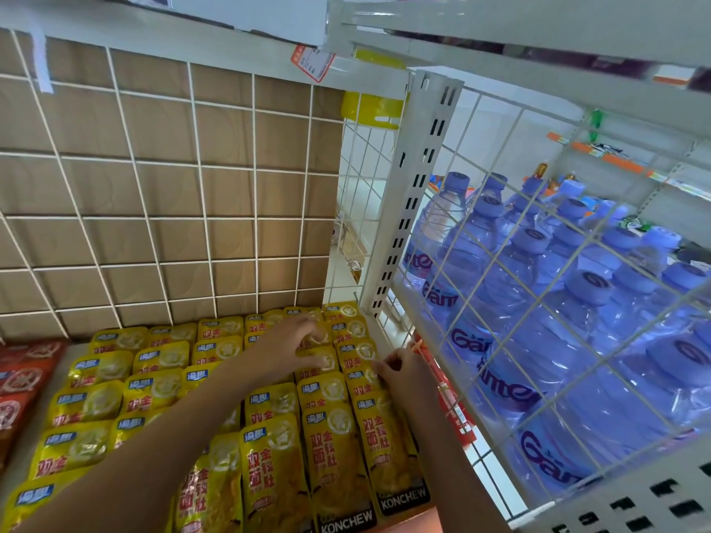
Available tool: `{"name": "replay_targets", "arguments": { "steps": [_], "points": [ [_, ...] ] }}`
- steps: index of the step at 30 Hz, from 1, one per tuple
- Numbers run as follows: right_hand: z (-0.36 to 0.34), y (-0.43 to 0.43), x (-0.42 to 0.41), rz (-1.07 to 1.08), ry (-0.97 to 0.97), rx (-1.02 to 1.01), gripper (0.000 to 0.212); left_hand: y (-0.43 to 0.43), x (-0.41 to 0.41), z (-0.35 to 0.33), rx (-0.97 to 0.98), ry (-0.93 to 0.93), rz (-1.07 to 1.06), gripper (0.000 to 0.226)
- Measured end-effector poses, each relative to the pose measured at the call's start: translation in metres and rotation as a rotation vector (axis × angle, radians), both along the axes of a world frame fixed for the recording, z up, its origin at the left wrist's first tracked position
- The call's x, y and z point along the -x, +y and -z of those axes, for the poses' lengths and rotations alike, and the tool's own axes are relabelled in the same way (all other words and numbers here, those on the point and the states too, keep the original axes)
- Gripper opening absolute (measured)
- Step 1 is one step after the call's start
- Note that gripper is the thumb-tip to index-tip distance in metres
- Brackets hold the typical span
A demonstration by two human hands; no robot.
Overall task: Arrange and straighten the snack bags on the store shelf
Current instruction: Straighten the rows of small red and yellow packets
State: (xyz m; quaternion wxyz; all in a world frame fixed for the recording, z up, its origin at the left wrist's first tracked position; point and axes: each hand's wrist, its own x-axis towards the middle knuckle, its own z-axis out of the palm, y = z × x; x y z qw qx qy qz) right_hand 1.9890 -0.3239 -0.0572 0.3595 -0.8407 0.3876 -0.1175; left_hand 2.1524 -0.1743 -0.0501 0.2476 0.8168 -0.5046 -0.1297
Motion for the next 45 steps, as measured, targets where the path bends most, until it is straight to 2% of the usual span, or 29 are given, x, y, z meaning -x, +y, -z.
{"name": "replay_targets", "arguments": {
  "steps": [4, 10, 18, 22, 25, 27, 29, 38, 42, 45],
  "points": [
    [0.001, -0.001, 0.000, -0.012, 0.003, 0.022, 0.017, 0.000, 0.001, 0.001, -0.011, -0.028, -0.005, 0.020],
    [0.001, 0.000, 0.000, -0.014, 0.006, 0.018, 0.018, -0.008, -0.001, 0.005, 0.010, -0.025, -0.074, 0.009],
    [0.000, 0.000, 0.000, -0.018, 0.001, 0.032, 0.016, -0.013, -0.003, 0.003, 0.048, -0.047, -0.086, 0.011],
    [-0.003, 0.009, -0.001, -0.037, -0.045, 0.254, 0.017, -0.012, -0.004, 0.004, 0.045, -0.063, -0.091, 0.010],
    [-0.004, 0.022, -0.007, -0.299, -0.195, 0.323, 0.026, -0.013, -0.005, 0.005, 0.044, -0.070, -0.090, 0.008],
    [-0.003, 0.032, -0.014, -0.460, -0.176, 0.337, 0.024, -0.013, -0.006, 0.005, 0.036, -0.071, -0.094, 0.014],
    [0.000, 0.039, -0.020, -0.533, -0.170, 0.375, 0.023, -0.014, -0.007, 0.006, 0.038, -0.067, -0.102, 0.017],
    [0.005, 0.040, -0.024, -0.505, -0.188, 0.347, 0.015, -0.013, -0.006, 0.008, 0.053, -0.085, -0.101, 0.018],
    [0.004, 0.041, -0.023, -0.491, -0.174, 0.311, 0.014, -0.011, -0.004, 0.009, 0.077, -0.064, -0.087, 0.007],
    [0.002, 0.042, -0.023, -0.473, -0.152, 0.287, 0.012, -0.010, -0.005, 0.008, 0.080, -0.055, -0.078, 0.012]
  ]
}}
